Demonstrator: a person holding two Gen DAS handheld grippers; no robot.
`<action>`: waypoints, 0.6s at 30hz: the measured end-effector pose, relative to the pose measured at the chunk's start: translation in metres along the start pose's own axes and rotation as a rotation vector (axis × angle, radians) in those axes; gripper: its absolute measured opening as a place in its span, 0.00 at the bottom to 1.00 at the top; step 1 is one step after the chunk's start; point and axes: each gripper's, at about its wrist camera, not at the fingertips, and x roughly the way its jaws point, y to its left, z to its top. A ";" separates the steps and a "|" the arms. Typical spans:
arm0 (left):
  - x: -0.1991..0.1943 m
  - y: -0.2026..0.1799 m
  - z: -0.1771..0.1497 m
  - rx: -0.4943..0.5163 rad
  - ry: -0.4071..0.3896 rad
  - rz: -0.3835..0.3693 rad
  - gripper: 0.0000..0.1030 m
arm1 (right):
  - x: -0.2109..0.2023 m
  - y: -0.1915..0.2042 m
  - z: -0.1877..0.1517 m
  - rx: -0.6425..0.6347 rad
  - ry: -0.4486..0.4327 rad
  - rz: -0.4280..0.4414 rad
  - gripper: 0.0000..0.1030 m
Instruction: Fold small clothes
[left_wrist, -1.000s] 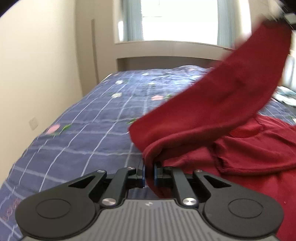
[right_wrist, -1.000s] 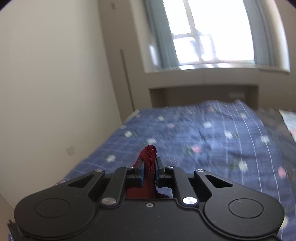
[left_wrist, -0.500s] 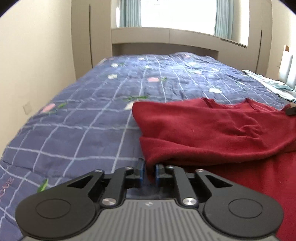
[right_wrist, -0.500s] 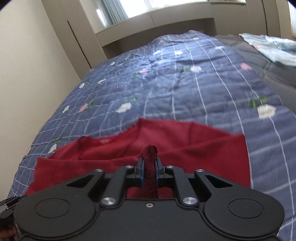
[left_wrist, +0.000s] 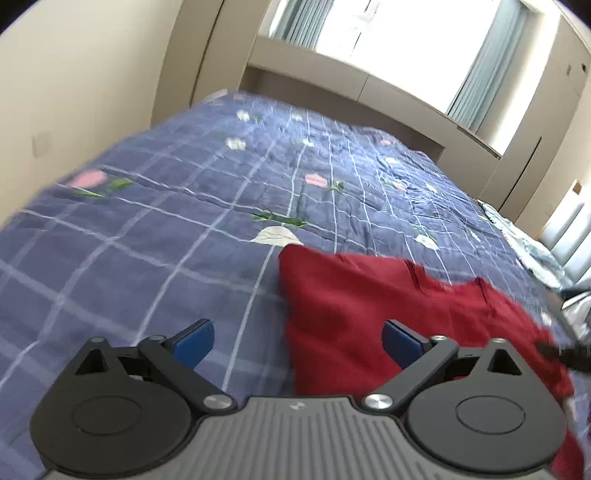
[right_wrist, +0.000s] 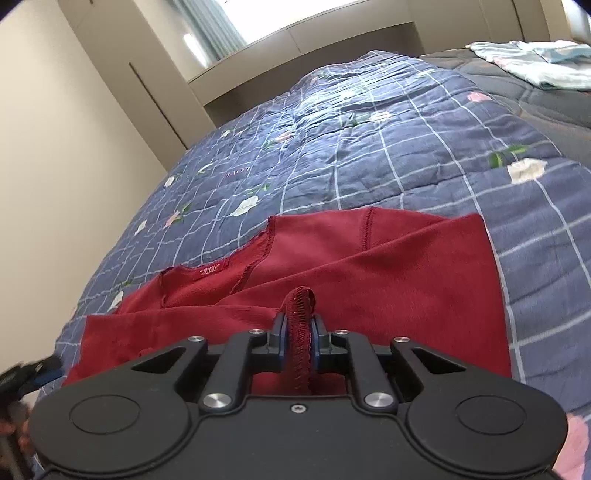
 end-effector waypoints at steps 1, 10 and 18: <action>0.013 0.005 0.007 -0.032 0.019 -0.008 0.87 | 0.001 -0.001 -0.001 0.006 -0.002 0.001 0.15; 0.050 0.009 0.035 -0.105 0.023 -0.089 0.08 | -0.001 0.001 -0.002 -0.017 -0.022 0.010 0.13; 0.057 0.017 0.030 -0.120 0.022 -0.052 0.10 | 0.012 0.006 -0.002 -0.031 -0.020 -0.014 0.13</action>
